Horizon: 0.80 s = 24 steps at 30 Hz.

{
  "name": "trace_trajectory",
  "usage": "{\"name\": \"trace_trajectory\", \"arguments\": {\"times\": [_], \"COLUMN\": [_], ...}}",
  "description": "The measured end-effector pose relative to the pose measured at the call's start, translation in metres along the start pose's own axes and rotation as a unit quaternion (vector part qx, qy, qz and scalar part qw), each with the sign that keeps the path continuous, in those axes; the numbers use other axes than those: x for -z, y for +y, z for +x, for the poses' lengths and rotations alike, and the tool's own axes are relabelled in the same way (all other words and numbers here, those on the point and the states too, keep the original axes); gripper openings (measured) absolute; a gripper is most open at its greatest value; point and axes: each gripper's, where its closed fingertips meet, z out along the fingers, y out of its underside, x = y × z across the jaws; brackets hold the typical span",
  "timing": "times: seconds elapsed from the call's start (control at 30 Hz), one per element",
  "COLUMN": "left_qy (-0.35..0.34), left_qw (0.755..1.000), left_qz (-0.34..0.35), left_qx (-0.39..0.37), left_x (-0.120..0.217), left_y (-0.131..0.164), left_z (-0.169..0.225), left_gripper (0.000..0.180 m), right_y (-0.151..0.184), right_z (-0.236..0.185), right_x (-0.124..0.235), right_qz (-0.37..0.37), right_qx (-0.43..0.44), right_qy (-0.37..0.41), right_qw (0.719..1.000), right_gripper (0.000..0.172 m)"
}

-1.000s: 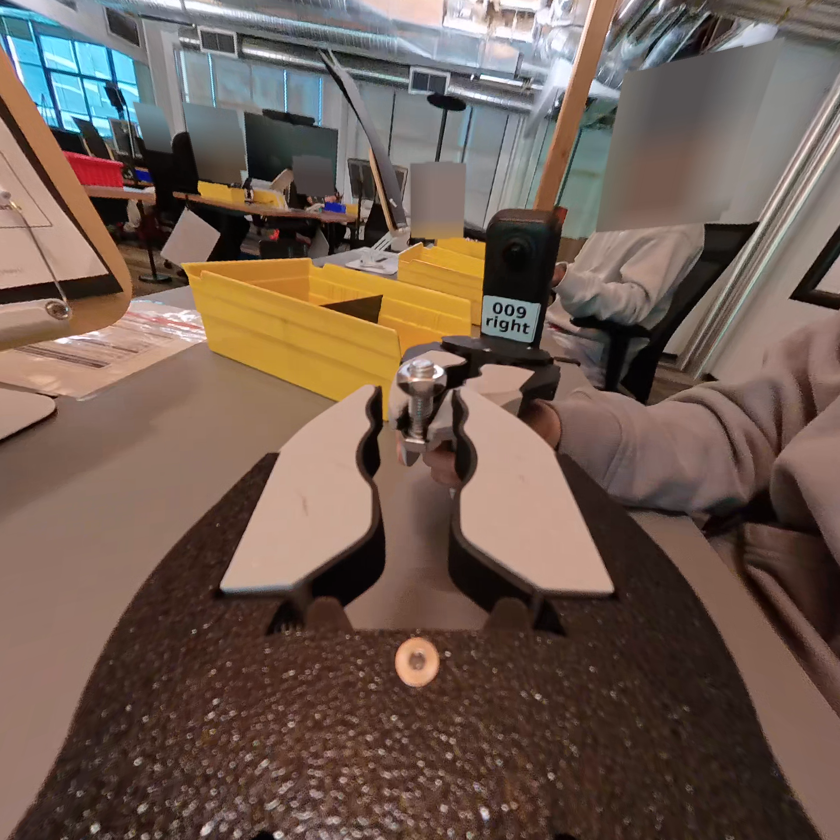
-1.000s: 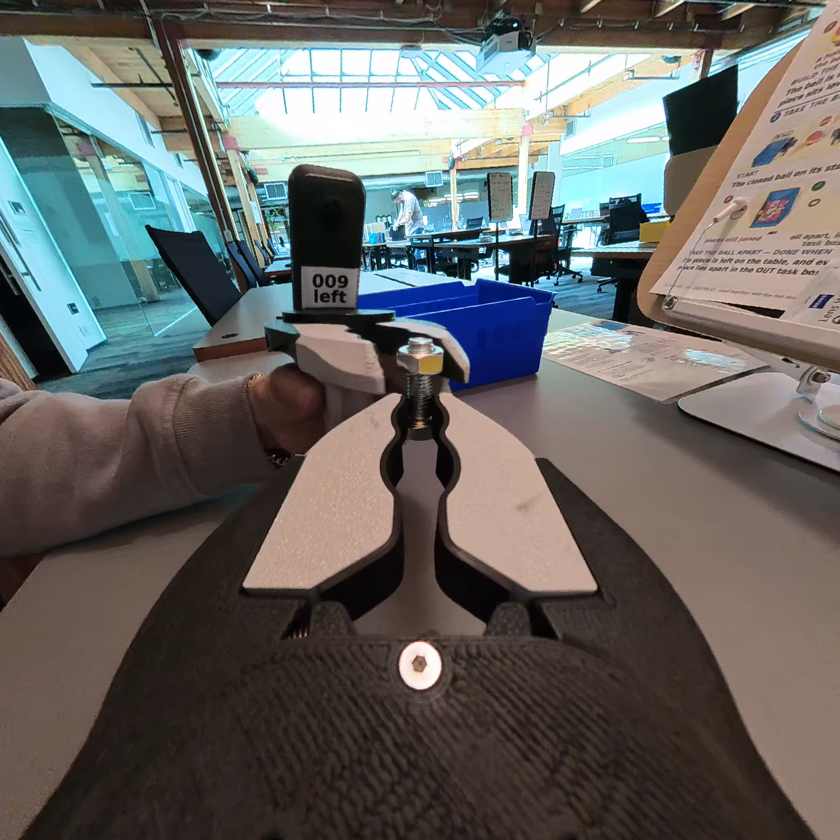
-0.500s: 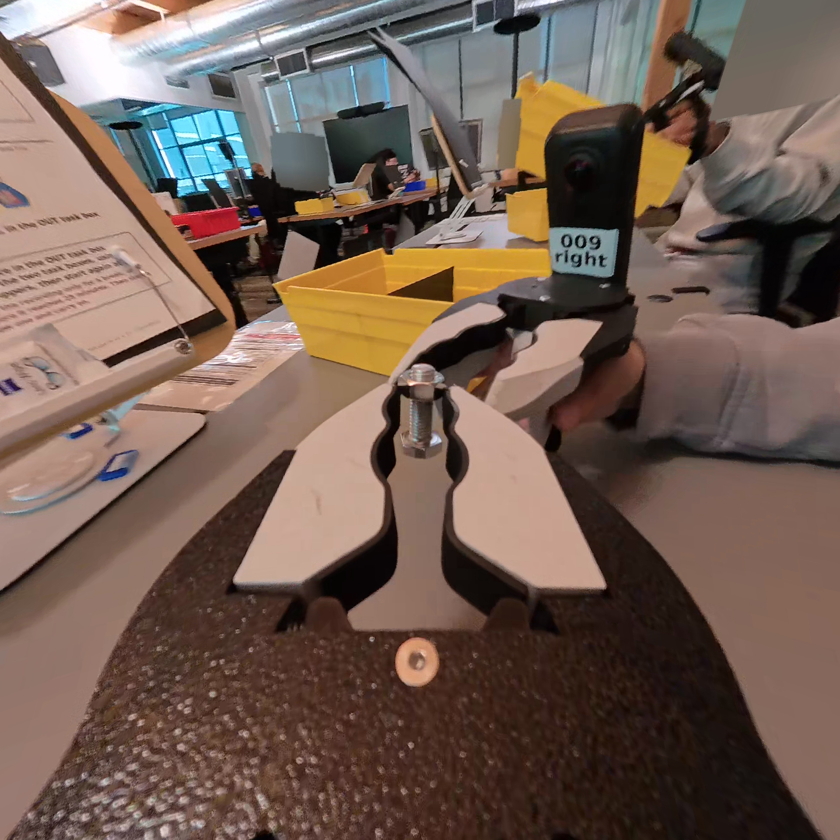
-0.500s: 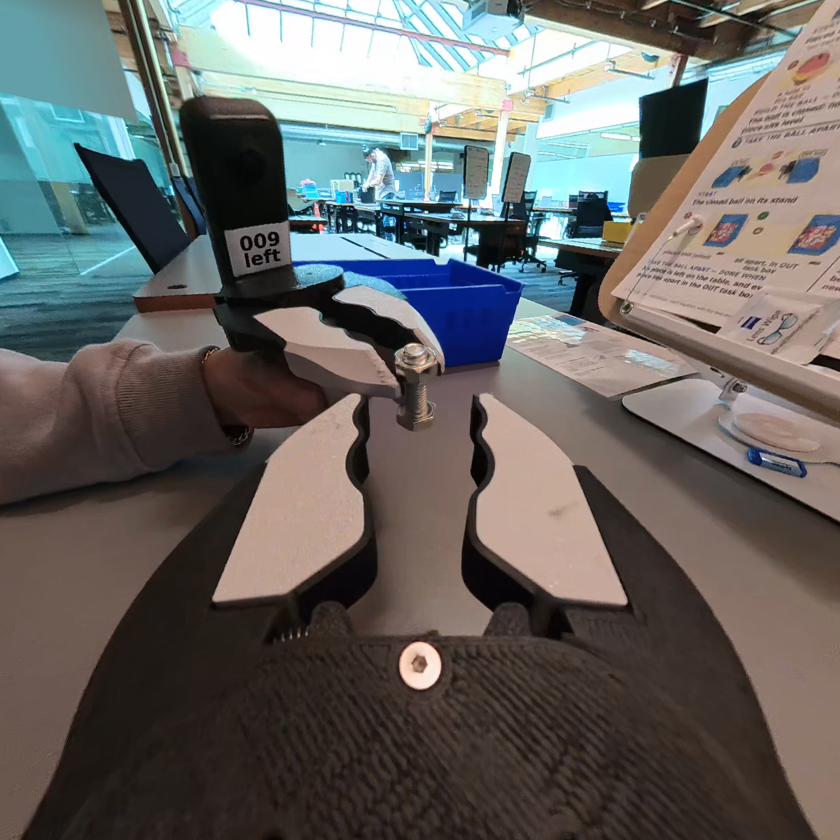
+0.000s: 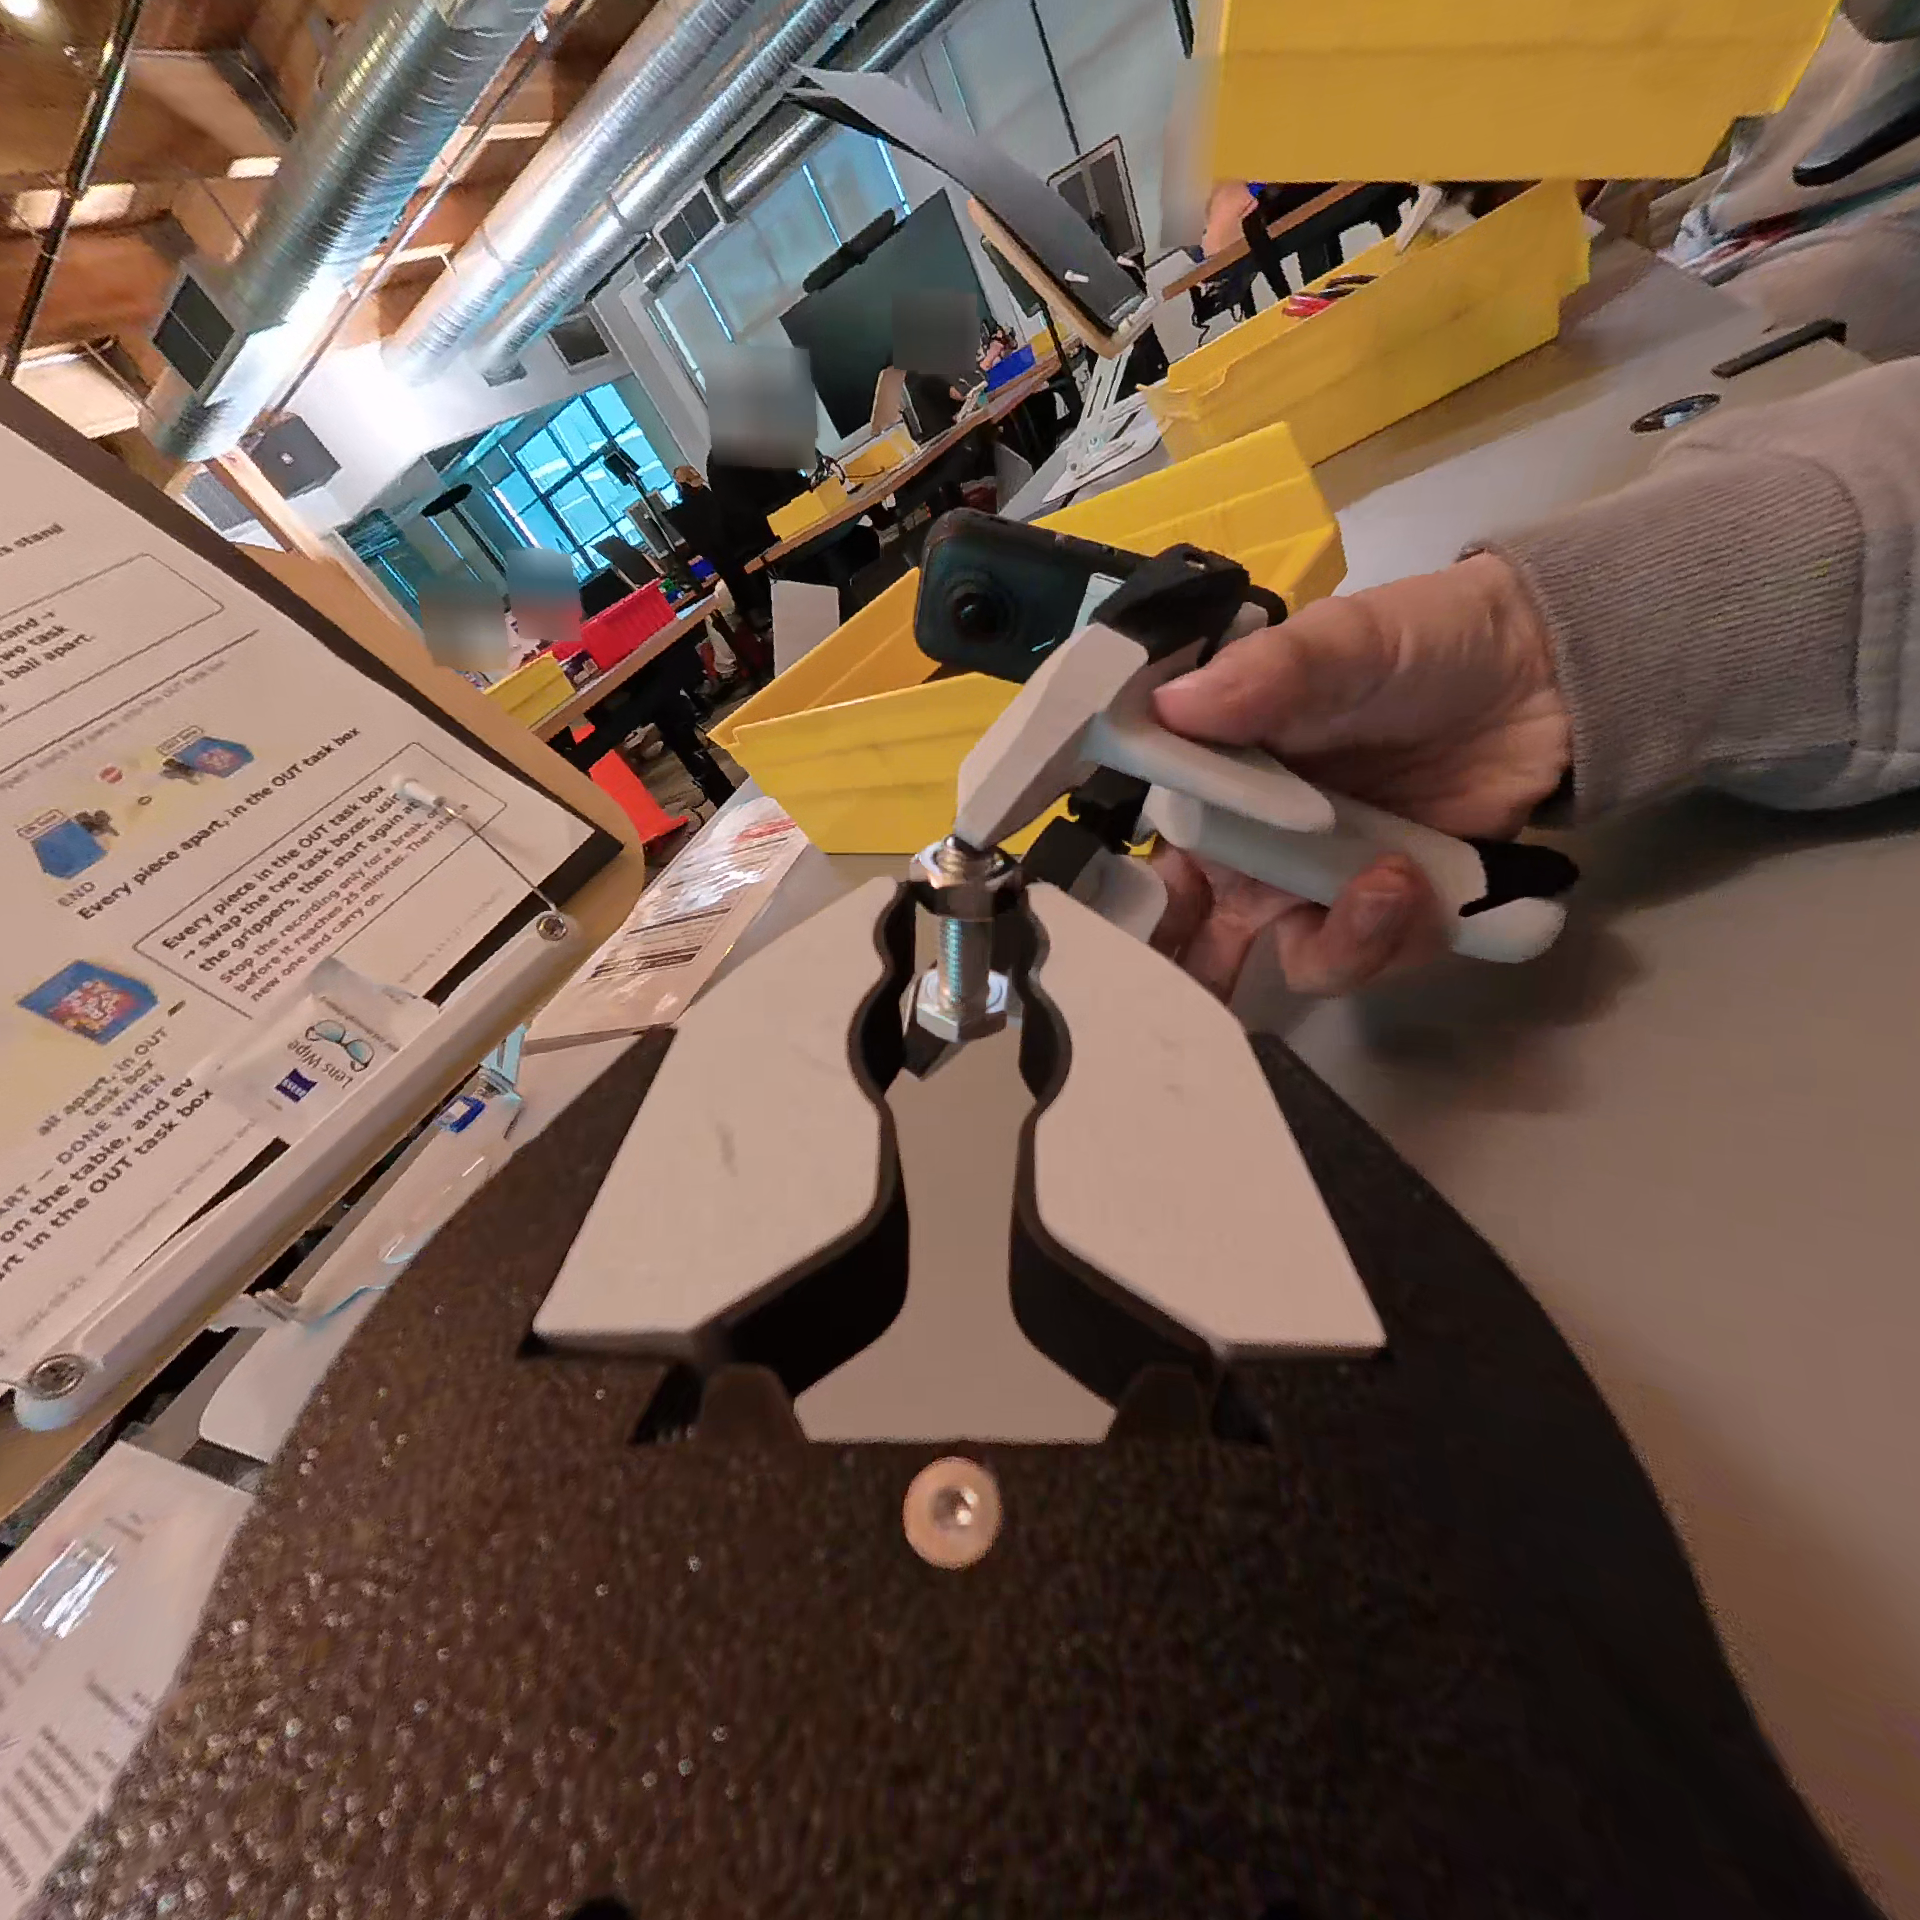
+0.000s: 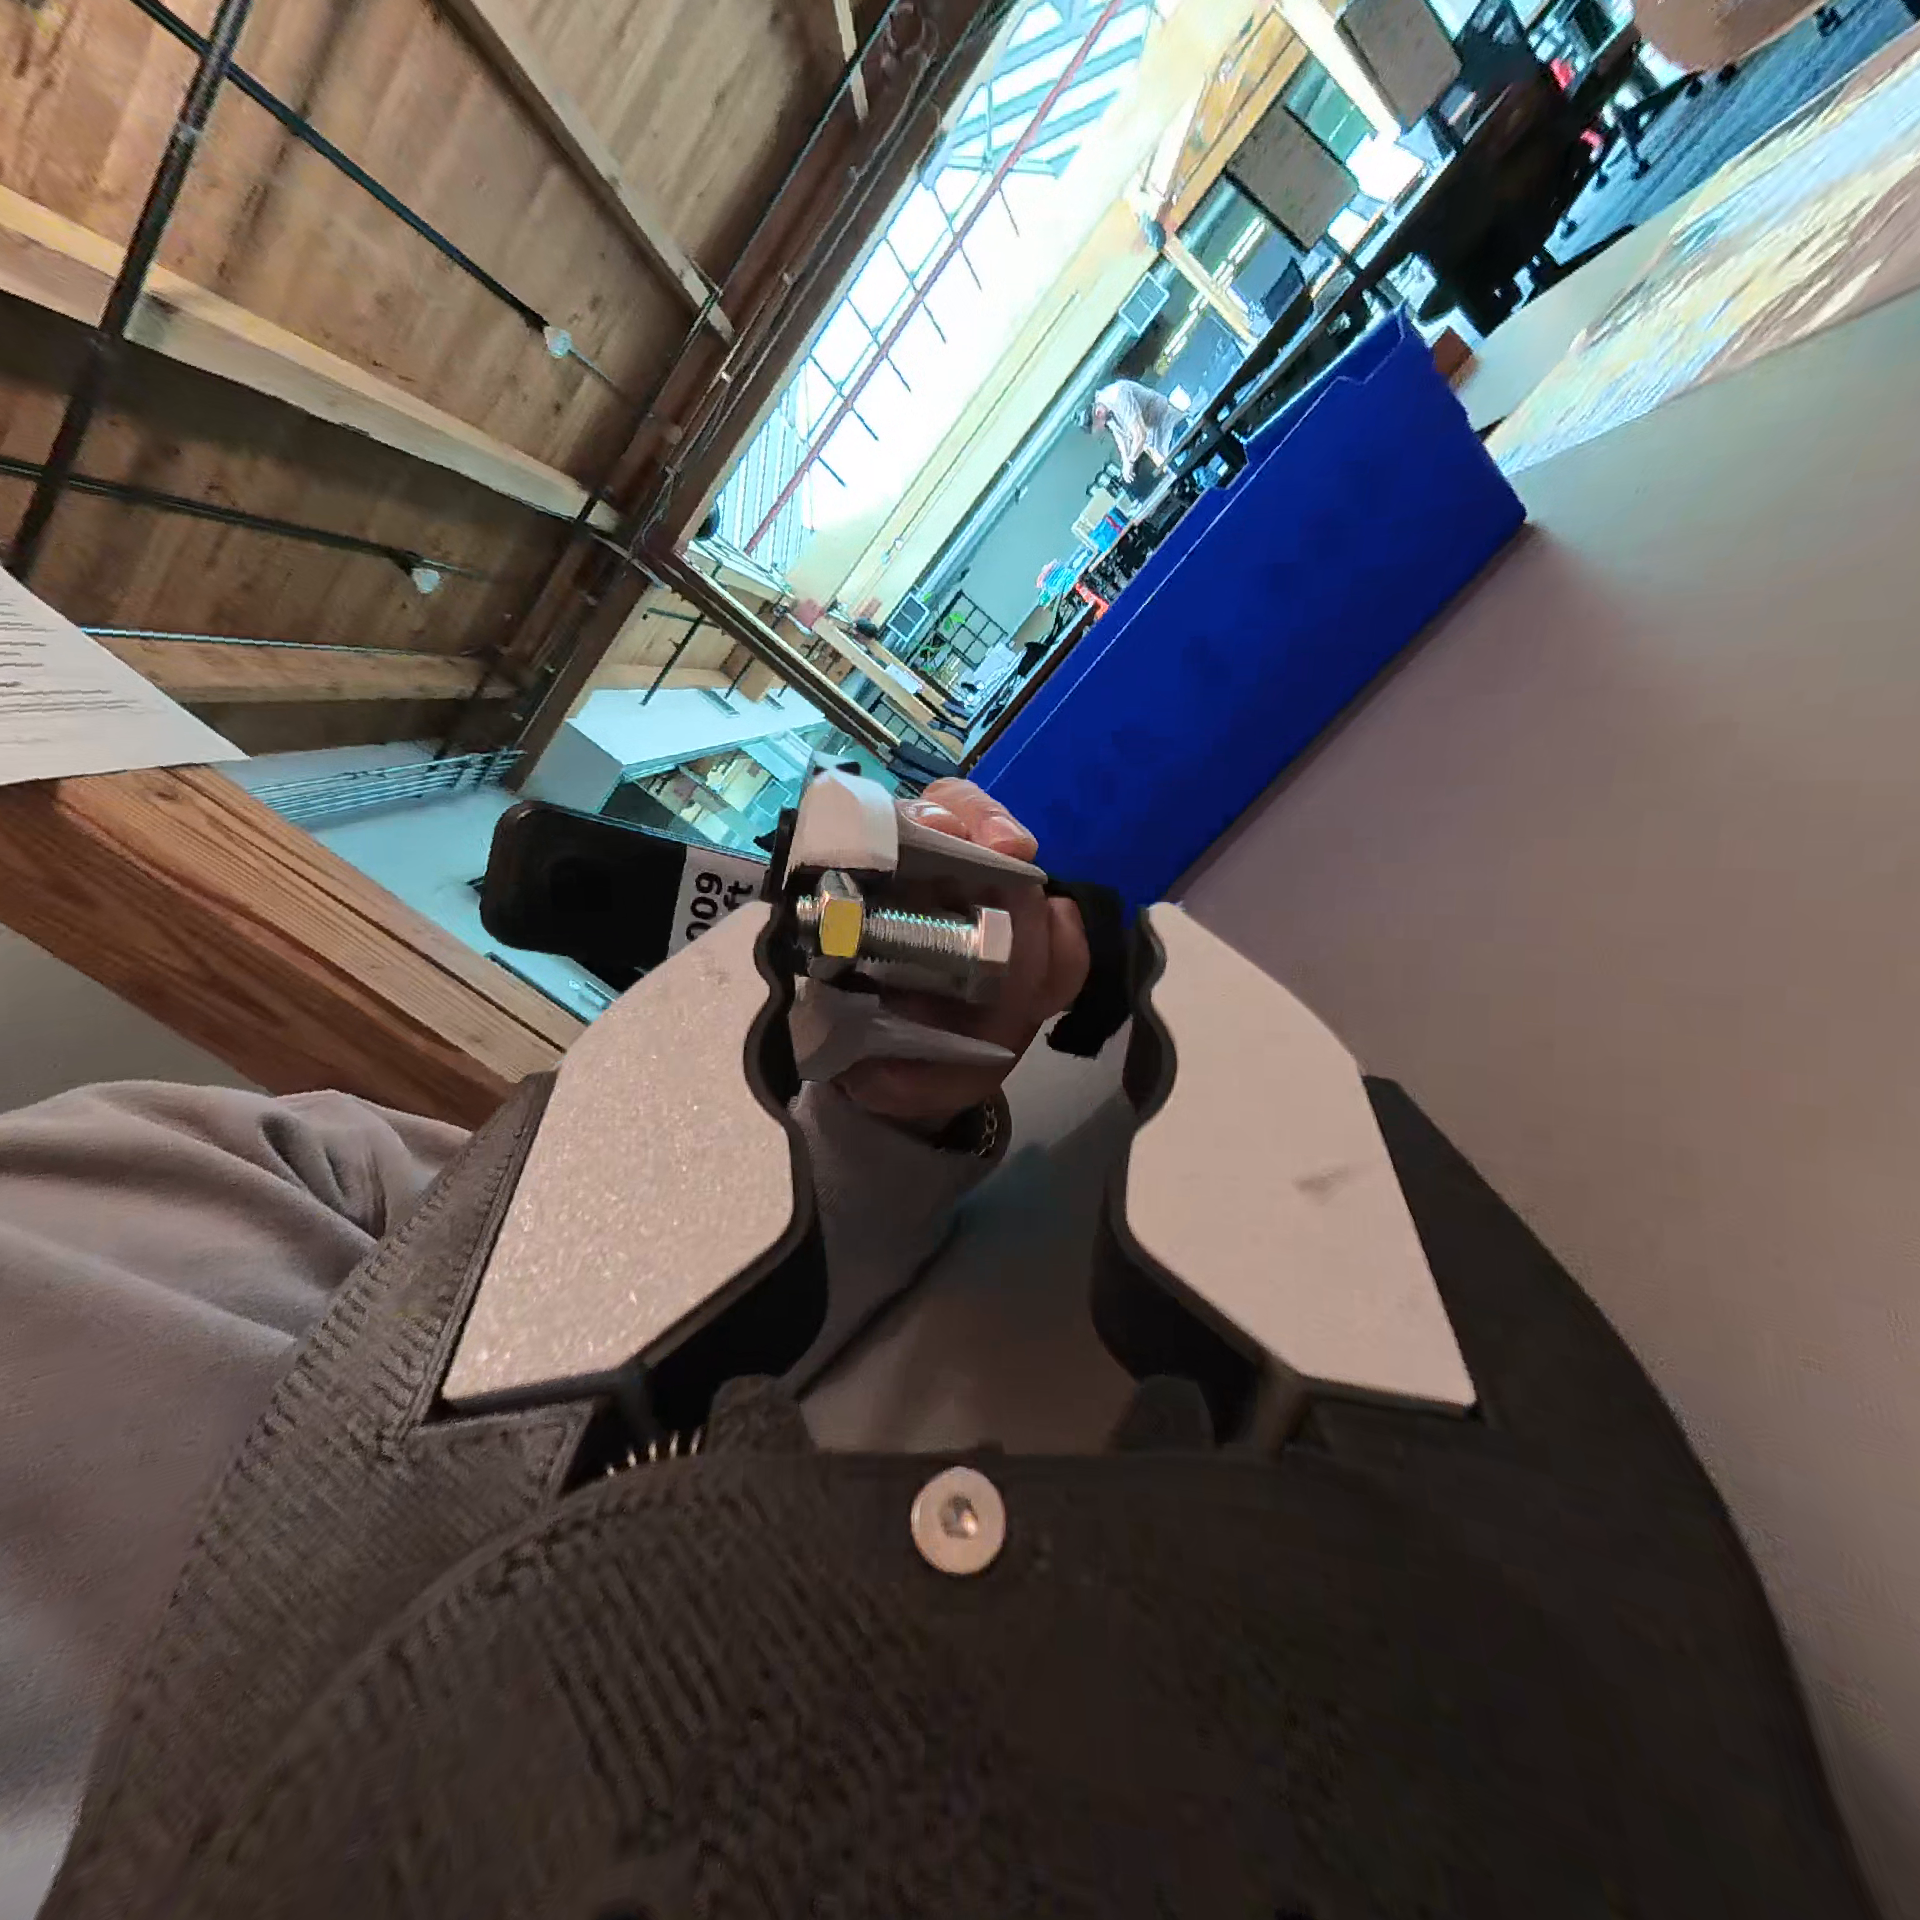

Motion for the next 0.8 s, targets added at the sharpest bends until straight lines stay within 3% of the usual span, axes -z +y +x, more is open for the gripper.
{"name": "trace_trajectory", "arguments": {"times": [0.1, 0.33, 0.6, 0.8], "left_qy": [0.002, 0.029, 0.035, 0.024], "left_qw": [1.000, 0.999, 0.994, 0.994], "left_qz": [0.000, 0.004, -0.099, -0.101], "left_qx": [-0.001, 0.025, 0.024, 0.044], "left_x": [0.001, 0.001, -0.002, -0.004], "left_y": [0.002, 0.001, 0.032, 0.034], "left_z": [0.000, 0.008, 0.011, 0.007], "left_gripper": [0.017, 0.018, 0.019, 0.017], "right_y": [0.001, 0.007, 0.011, 0.010], "right_z": [-0.010, -0.011, -0.003, -0.001], "right_x": [-0.001, 0.001, -0.001, -0.001], "right_qz": [0.000, -0.029, -0.037, -0.035], "right_qx": [-0.006, -0.052, -0.065, -0.038], "right_qy": [-0.034, -0.066, -0.042, -0.027], "right_qw": [0.999, 0.996, 0.996, 0.998], "right_gripper": [0.040, 0.039, 0.039, 0.039]}}
